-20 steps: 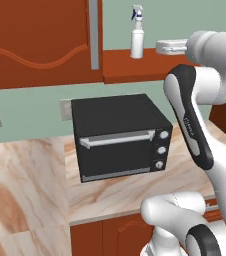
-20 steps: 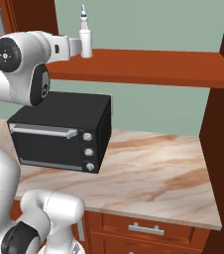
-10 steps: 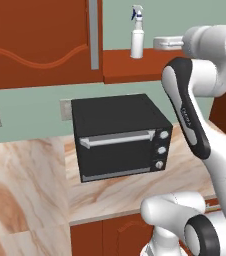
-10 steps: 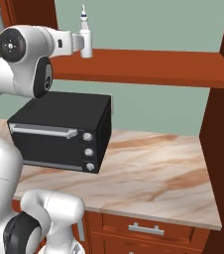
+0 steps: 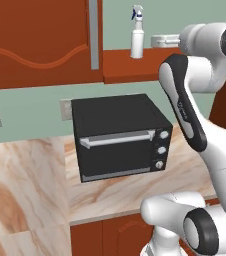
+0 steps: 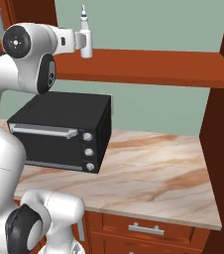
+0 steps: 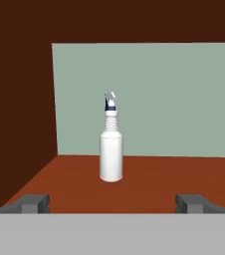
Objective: Move the cutting board and knife to the sink. Then move spray from the shelves to the counter.
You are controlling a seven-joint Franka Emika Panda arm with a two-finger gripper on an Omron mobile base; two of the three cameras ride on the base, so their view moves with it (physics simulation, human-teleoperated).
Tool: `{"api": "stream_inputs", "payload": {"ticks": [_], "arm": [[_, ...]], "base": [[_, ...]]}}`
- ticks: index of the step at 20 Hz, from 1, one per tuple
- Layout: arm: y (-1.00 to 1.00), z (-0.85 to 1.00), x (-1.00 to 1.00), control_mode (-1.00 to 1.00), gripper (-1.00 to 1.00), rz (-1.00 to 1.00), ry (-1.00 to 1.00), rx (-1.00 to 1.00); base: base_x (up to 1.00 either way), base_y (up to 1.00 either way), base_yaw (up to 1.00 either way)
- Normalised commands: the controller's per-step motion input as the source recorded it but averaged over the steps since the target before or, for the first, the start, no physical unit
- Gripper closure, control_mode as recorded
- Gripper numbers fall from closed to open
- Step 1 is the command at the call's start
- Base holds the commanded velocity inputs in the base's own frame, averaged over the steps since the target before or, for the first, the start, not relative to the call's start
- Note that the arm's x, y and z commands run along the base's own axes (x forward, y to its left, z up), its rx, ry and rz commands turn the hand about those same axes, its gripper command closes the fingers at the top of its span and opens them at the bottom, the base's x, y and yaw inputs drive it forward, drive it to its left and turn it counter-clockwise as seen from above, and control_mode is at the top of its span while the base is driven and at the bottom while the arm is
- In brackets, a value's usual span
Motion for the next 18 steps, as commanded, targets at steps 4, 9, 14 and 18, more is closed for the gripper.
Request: {"api": "stream_inputs", "payload": {"ticks": [4,9,14,18], "arm": [[0.0,0.01,0.27,-1.0,-1.0,0.0,0.0,0.0],[0.0,0.06,0.38,-1.0,-1.0,0.0,0.0,0.0],[0.0,0.04,0.38,-1.0,-1.0,0.0,0.0,0.0],[0.0,0.17,0.3,-1.0,-1.0,0.0,0.0,0.0]], "base": [[0.0,0.0,0.0],[0.0,0.0,0.0],[0.0,0.0,0.0],[0.0,0.0,0.0]]}}
